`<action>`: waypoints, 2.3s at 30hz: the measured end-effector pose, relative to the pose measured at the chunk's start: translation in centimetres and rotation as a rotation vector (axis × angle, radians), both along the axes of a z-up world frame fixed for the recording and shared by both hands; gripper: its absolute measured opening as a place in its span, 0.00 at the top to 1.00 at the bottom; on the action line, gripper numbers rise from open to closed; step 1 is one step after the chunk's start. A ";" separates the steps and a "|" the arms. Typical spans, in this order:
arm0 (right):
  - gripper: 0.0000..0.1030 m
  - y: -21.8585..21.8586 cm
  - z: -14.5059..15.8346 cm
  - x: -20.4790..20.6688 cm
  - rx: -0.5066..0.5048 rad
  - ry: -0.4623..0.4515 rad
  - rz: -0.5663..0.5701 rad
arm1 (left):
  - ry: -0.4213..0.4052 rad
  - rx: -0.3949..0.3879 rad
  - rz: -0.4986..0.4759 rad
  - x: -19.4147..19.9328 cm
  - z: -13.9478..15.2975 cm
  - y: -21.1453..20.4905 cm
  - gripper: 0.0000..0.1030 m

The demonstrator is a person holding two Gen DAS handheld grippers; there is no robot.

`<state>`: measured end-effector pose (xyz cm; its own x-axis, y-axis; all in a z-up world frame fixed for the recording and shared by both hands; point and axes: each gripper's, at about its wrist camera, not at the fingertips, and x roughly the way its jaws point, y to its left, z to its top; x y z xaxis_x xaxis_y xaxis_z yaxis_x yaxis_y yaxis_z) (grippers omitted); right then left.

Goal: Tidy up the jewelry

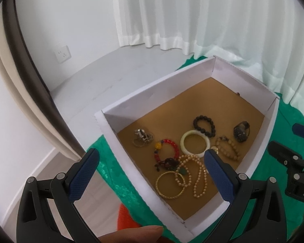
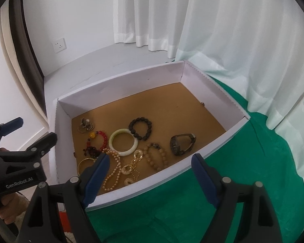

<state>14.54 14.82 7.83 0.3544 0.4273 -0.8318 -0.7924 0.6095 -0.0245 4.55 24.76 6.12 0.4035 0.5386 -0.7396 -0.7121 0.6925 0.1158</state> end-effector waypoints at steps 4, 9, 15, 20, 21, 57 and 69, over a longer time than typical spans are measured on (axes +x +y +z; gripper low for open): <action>0.18 0.1 -0.2 0.2 -0.013 -0.017 -0.008 | 0.004 -0.009 -0.004 0.1 -0.1 -0.1 0.01; 0.18 0.4 -0.7 0.3 -0.042 -0.046 -0.011 | 0.019 -0.012 -0.014 0.5 -0.6 -0.3 0.01; 0.18 0.8 -0.8 0.1 -0.055 -0.069 0.003 | 0.021 -0.015 -0.007 0.6 -0.9 -0.3 0.01; 0.18 1.1 -1.1 -0.1 -0.061 -0.062 0.018 | 0.021 -0.014 0.000 0.6 -1.1 -0.2 0.01; 0.18 1.2 -1.2 -0.1 -0.064 -0.058 0.019 | 0.020 -0.014 0.002 0.6 -1.1 -0.1 0.01; 0.18 2.5 -2.1 0.6 -0.075 0.040 -0.001 | 0.008 -0.003 0.049 0.2 -1.1 0.1 0.01; 0.18 2.6 -2.0 0.2 -0.086 -0.002 0.017 | 0.004 -0.014 0.061 0.0 -1.1 0.2 0.01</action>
<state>14.69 17.41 5.86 0.3494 0.3599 -0.8651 -0.8026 0.5913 -0.0782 4.56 24.92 5.04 0.3670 0.5518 -0.7489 -0.7527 0.6492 0.1095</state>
